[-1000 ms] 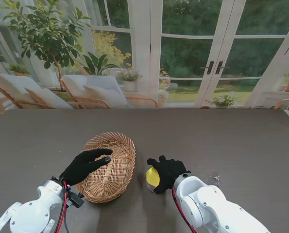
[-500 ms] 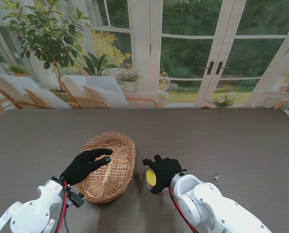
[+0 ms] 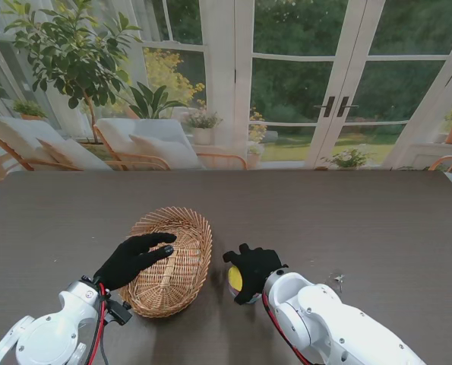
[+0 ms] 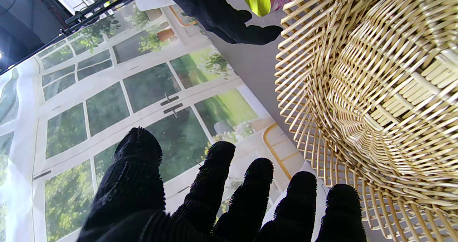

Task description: Stack culture dishes into a storage basket

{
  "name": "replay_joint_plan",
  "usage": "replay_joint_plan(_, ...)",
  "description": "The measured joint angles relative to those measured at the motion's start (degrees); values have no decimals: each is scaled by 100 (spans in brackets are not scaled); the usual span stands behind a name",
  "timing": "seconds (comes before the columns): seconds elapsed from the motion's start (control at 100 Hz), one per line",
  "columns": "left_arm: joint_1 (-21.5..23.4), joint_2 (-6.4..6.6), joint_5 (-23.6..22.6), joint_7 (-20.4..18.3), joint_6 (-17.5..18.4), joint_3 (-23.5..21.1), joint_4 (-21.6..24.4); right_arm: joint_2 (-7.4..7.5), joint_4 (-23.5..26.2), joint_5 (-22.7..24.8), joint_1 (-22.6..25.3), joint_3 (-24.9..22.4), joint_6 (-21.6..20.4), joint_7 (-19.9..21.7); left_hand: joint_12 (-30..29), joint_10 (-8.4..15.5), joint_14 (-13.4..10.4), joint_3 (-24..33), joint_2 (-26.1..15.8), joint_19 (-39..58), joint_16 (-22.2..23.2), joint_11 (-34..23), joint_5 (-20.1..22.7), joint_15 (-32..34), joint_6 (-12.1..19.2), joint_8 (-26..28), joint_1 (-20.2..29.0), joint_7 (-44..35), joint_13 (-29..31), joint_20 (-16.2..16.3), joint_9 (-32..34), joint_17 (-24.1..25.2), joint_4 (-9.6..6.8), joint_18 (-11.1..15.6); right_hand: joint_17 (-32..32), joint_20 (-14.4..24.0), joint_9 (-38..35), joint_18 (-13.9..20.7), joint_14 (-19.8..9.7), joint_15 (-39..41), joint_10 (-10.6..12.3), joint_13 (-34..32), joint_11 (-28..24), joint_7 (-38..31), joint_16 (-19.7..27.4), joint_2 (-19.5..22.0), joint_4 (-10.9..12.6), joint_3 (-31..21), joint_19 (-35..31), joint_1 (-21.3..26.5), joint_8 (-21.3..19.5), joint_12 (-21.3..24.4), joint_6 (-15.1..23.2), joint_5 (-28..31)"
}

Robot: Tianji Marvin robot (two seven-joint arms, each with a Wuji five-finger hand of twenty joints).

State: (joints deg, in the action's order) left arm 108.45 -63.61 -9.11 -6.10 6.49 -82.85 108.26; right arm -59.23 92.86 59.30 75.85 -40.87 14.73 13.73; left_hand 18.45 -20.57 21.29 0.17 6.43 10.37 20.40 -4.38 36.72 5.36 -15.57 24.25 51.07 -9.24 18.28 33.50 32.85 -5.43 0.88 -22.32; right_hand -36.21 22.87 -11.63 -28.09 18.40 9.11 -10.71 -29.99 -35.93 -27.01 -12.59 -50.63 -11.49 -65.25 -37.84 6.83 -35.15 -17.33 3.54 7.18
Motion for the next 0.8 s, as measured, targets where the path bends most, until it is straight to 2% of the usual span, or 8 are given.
replay_joint_plan(0.38,-1,1,16,-13,-23,2,0,12,-198,-26,-212,289,9,91,0,-3,1,0,0,0,0,0,1,0,-1,0,0,0,0,0,51,0,0,0,0,-8,0,-72,27,-6,0,0,-5,203,0,-156,-2,-2,6,0,41,0,-32,-176)
replay_joint_plan(0.47,-1,1,18,-14,-30,2,0,11,-266,-42,-258,356,28,43,0,-4,1,0,0,0,0,0,1,0,-1,0,0,0,0,0,51,0,0,0,0,-8,0,-73,27,-6,0,-3,-77,491,0,-216,-2,0,6,0,-413,0,-42,-176)
replay_joint_plan(0.8,0,1,29,-26,-35,-1,2,8,-443,-77,-429,583,62,-10,0,-4,1,0,0,0,0,0,1,0,-1,0,0,0,0,0,51,0,0,0,0,-8,0,-75,27,181,1,-13,-367,484,-104,-286,-2,-1,-190,9,-801,-175,-43,-176)
